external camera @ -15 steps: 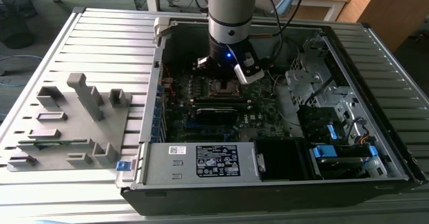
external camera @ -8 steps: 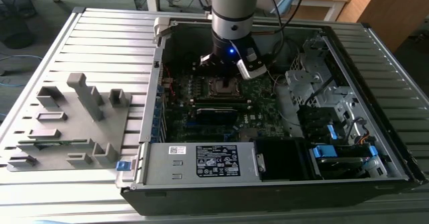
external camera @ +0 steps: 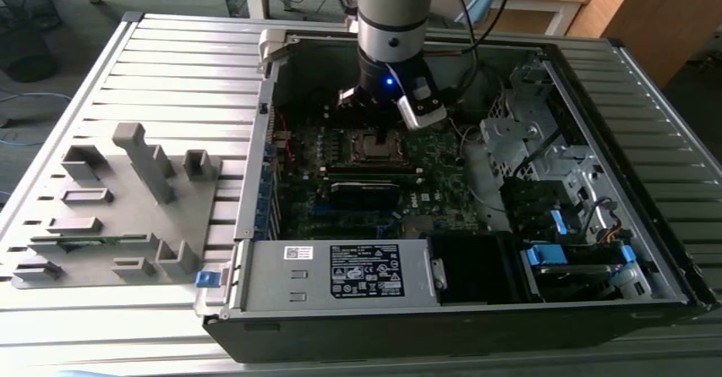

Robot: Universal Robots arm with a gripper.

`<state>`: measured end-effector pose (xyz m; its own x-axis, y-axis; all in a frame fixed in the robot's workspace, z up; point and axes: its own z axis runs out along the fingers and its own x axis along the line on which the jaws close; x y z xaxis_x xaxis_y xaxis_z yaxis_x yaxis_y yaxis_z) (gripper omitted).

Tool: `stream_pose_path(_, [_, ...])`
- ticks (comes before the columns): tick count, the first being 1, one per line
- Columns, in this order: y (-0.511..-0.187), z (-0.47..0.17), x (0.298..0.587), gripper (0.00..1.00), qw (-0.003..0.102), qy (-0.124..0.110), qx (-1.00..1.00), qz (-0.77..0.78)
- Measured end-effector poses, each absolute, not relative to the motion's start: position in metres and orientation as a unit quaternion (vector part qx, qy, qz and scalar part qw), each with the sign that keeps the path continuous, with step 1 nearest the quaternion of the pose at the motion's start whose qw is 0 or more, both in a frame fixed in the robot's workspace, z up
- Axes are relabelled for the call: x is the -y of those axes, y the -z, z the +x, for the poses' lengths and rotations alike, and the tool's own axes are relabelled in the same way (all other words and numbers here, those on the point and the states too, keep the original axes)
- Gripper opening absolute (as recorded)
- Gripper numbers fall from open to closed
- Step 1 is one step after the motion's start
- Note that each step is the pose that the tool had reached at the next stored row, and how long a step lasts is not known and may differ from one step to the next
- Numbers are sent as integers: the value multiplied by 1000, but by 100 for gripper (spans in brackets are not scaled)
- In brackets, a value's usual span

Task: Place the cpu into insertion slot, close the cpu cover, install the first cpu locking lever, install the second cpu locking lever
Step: 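Install the second cpu locking lever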

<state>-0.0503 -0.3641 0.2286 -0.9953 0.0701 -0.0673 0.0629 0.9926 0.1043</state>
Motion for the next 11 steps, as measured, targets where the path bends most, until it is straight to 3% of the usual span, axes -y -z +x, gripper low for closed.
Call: stream_pose_path(11, [-228, -50, 357, 10, 36, -50, -997, 41])
